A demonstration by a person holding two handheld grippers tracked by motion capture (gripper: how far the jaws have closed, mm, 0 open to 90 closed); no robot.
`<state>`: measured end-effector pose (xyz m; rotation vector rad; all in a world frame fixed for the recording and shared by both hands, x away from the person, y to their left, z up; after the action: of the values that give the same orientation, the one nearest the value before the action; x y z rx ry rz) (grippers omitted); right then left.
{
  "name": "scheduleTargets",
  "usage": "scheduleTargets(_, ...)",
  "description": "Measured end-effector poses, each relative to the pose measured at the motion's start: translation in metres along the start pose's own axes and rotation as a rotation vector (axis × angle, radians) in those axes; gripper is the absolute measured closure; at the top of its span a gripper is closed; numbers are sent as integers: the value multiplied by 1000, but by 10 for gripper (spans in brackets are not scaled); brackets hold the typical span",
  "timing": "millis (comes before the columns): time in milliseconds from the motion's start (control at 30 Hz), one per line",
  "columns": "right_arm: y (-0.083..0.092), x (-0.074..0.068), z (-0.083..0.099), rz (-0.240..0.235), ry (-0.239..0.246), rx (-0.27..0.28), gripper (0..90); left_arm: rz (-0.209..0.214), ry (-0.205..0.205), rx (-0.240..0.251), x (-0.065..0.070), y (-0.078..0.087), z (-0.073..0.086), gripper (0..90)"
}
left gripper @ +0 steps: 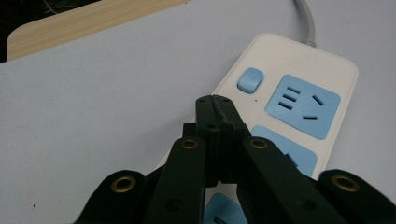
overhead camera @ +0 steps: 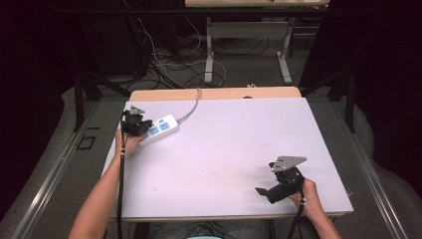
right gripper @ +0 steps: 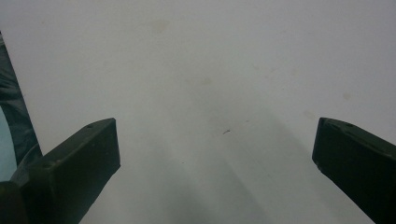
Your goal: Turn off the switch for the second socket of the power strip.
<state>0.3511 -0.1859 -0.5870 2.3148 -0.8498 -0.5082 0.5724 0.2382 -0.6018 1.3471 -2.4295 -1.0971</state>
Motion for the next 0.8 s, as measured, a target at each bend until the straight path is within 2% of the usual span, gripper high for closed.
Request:
scheduleTargets(267, 0, 0, 0, -1, 0, -1, 4, 0, 8, 0, 0, 0, 0, 900)
scheduleTargets(800, 0, 0, 0, 4, -1, 1, 4, 7, -3, 0, -1, 1, 0, 900)
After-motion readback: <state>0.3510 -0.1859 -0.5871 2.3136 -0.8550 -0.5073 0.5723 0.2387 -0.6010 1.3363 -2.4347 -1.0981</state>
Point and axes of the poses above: each handheld gripper's, and its own axes: y roughly backward along the jaws, z roughly out of its underside, x roughly to its right, the point moved 9 cm from there along -y, roughly forward along the jaws, and after that the axes turned 12 degrees about -y, right-handed, at the moved point
